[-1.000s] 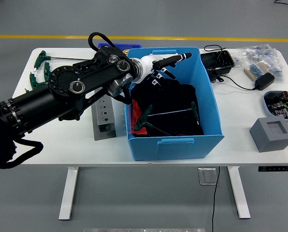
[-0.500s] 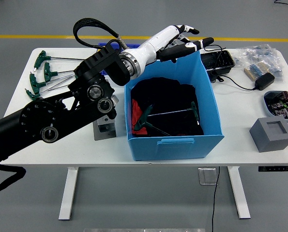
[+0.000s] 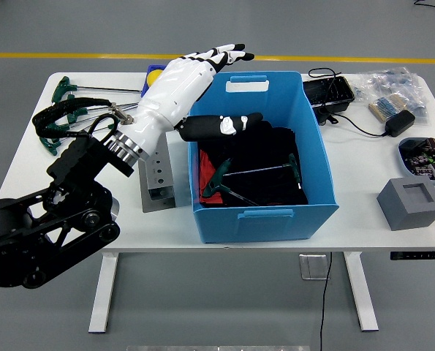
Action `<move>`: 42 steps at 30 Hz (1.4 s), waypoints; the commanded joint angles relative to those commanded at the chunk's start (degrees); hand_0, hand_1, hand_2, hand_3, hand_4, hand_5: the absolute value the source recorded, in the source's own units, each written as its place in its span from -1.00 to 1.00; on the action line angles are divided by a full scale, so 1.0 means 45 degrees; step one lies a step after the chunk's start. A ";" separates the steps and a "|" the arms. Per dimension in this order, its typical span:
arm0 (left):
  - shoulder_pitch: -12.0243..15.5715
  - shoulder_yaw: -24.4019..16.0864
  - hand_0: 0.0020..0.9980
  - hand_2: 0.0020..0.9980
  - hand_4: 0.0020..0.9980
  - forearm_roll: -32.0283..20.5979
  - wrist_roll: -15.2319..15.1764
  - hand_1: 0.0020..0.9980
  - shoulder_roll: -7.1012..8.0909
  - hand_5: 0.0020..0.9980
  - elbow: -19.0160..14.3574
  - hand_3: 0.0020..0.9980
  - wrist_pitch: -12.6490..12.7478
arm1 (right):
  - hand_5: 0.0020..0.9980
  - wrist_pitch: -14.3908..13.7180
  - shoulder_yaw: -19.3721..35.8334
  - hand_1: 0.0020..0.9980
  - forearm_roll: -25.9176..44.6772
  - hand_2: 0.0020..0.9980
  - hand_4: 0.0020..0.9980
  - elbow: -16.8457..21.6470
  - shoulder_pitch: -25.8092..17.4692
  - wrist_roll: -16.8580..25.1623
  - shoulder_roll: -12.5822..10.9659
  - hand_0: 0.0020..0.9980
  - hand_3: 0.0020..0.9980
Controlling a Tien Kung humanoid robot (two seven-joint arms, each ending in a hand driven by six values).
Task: Lift tool from toolbox,place it in box,lift tool from toolbox,place it in box
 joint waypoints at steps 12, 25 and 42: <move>0.1740 -0.1061 1.00 1.00 0.70 -0.0495 -0.1545 1.00 -0.0996 0.21 0.2414 1.00 0.0698 | 0.40 0.0065 -0.0064 0.30 -0.0071 0.44 0.53 0.0020 0.0015 0.0013 -0.0018 0.35 0.13; 0.2900 -0.2902 1.00 1.00 0.69 -0.1175 -0.2393 1.00 -0.1925 0.13 0.3658 1.00 0.1909 | 0.40 0.0094 -0.0020 0.30 -0.0197 0.44 0.53 0.0030 0.0010 0.0020 -0.0073 0.36 0.13; 0.4618 -0.6105 0.69 1.00 0.67 -0.5264 -0.4646 0.76 -0.2532 0.14 0.4130 0.80 0.2193 | 0.40 0.0066 -0.0083 0.30 -0.0284 0.44 0.53 0.0080 -0.0045 0.0017 -0.0052 0.35 0.13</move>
